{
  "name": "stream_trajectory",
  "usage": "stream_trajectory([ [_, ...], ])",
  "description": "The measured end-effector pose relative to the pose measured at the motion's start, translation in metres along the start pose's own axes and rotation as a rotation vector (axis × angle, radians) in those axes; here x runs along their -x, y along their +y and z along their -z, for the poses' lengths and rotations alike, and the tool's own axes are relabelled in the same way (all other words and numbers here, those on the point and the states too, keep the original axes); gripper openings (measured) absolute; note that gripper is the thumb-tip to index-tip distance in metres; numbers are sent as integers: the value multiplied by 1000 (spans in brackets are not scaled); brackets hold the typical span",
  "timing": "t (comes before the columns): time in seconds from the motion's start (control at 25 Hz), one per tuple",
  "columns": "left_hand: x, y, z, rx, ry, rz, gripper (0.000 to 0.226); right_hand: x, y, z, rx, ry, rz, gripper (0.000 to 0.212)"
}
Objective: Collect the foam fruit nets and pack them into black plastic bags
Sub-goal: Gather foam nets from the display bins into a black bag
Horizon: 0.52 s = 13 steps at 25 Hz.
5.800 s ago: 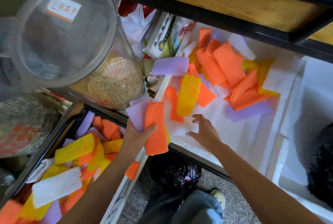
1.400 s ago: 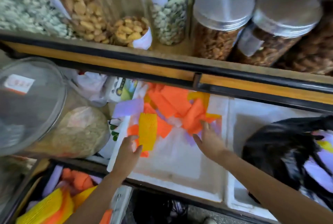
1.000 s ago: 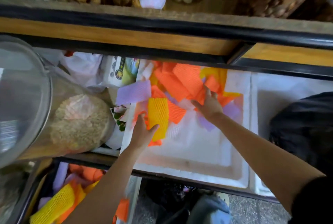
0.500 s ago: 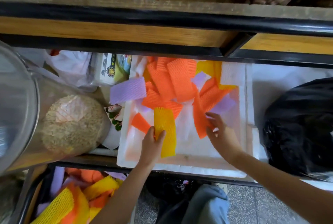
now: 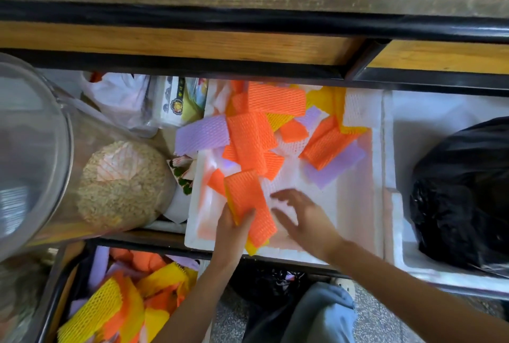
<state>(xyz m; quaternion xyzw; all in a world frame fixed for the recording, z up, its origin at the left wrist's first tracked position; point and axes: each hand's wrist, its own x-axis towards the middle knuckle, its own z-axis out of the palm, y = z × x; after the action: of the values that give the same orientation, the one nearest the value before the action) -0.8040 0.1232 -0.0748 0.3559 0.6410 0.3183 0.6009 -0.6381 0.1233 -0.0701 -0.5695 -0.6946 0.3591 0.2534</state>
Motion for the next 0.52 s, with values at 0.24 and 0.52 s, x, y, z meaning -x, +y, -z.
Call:
stream_trajectory([
  [0.24, 4, -12, 42, -63, 142, 18, 56, -108, 11, -19, 164, 91, -208, 81],
  [0.52, 5, -14, 57, 15, 188, 6, 20, -130, 10, -36, -14, 222, -371, 69],
])
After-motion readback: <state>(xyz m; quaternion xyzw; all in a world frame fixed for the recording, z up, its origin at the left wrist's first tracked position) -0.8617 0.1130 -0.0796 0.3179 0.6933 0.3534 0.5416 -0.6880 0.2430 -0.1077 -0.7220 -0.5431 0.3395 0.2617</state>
